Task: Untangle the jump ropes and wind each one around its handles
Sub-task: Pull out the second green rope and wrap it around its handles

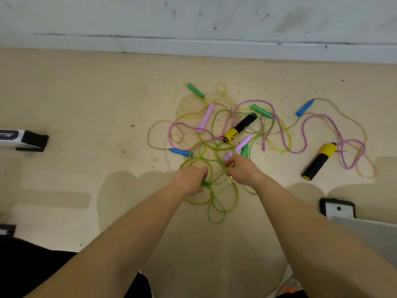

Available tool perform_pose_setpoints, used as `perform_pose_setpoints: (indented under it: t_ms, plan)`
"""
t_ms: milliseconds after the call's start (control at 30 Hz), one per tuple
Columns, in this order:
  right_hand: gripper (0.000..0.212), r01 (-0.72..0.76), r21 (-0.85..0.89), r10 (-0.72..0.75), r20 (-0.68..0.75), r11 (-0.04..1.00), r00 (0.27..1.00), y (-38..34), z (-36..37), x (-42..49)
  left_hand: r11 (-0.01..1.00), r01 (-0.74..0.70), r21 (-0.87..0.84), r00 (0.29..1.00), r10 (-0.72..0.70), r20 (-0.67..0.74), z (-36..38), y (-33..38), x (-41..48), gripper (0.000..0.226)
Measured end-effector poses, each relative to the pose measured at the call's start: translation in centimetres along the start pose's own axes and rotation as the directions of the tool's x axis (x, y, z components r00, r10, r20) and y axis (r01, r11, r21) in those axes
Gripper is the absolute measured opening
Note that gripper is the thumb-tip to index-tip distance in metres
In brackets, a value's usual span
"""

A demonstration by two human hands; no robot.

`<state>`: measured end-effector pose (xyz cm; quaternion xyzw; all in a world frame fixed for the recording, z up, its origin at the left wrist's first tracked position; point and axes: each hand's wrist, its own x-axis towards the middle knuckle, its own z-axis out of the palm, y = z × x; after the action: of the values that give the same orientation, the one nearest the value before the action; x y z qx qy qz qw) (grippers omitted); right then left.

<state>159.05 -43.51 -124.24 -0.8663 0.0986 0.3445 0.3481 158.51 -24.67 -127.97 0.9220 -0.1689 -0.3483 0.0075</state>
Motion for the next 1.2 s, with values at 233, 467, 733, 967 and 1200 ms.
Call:
perform_pose_setpoints:
  t_ms: [233,467,733,967,1200]
  plan:
    - [0.035,0.04,-0.087,-0.039,0.02,0.995,0.999,-2.0,-3.0,-2.4,0.996,-0.051,0.067,0.996,0.045,0.082,-3.2,1.5,-2.1,0.053]
    - [0.057,0.149,-0.32,-0.156,0.004,0.936,0.988,-5.5,-5.0,-6.5,0.995,-0.091,0.035,0.992,0.093,-0.079,-10.0,3.0,-6.4,0.05]
    - [0.023,0.241,-0.358,-0.242,0.044,0.902,0.969,-9.4,-10.1,-12.7,0.887,-0.303,-0.348,0.936,0.208,-0.286,-19.8,3.2,-14.4,0.032]
    - [0.029,0.204,-0.108,-0.211,-0.061,0.973,0.975,-7.6,-13.7,-16.3,0.205,-0.466,-0.861,0.859,-0.13,-0.496,-25.8,0.6,-21.0,0.038]
    - [0.02,0.393,0.549,-0.323,-0.224,0.738,0.92,-9.9,-14.6,-19.8,0.358,-0.328,-0.874,0.904,-0.152,-0.401,-22.2,0.4,-20.0,0.037]
